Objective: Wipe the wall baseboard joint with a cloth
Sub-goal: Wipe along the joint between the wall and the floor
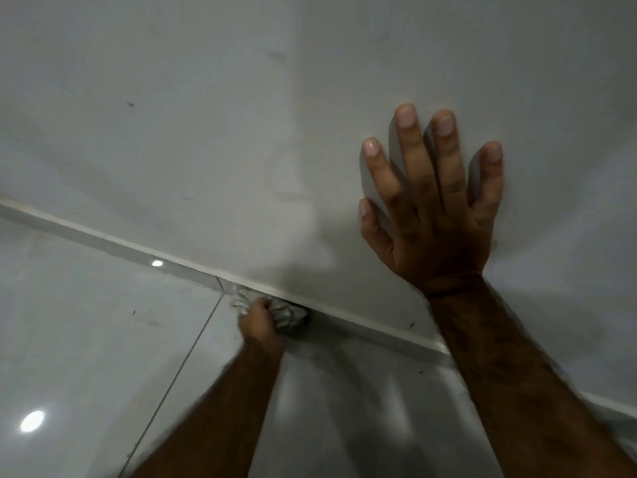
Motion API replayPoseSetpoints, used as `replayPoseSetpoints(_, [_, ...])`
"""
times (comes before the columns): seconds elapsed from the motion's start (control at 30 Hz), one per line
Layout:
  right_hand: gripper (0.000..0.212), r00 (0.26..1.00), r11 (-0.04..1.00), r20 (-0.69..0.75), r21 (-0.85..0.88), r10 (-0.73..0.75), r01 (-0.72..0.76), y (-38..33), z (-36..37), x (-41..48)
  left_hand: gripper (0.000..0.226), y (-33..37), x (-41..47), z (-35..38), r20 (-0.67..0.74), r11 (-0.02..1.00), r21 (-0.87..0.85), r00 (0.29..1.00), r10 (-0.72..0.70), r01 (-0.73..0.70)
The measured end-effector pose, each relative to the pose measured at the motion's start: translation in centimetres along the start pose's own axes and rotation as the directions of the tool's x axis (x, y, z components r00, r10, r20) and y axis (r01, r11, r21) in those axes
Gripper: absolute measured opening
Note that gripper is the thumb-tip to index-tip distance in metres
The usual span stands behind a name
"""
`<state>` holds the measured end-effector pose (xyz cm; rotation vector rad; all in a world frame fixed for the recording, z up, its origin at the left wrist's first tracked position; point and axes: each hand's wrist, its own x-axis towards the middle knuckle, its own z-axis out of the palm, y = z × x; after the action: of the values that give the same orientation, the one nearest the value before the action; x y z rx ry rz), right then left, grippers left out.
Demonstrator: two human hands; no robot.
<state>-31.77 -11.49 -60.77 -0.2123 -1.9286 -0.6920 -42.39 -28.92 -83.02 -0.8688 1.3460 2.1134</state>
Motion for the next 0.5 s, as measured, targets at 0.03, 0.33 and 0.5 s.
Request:
replayPoseSetpoints(0.03, [0.068,1.0,1.0,0.003,0.003,0.002,-0.002,0.0,0.0,0.0,0.032,-1.3,-0.9,0.4,0.038,1.0,-0.003,0.999,-0.027,0.027])
replayPoseSetpoints(0.33, [0.068,0.996,0.998,0.083,0.058,-0.026,0.021,0.4,-0.4,0.2,0.024,-4.0,-4.7,-1.3,0.177,0.981,0.193,0.984,-0.015,-0.02])
replayPoseSetpoints(0.5, [0.068,0.965,0.978,0.261,0.207,-0.03,-0.026,0.2,-3.6,1.3,0.024,2.0,-10.8,-0.7,0.185,0.987,0.161,0.982,-0.021,-0.009])
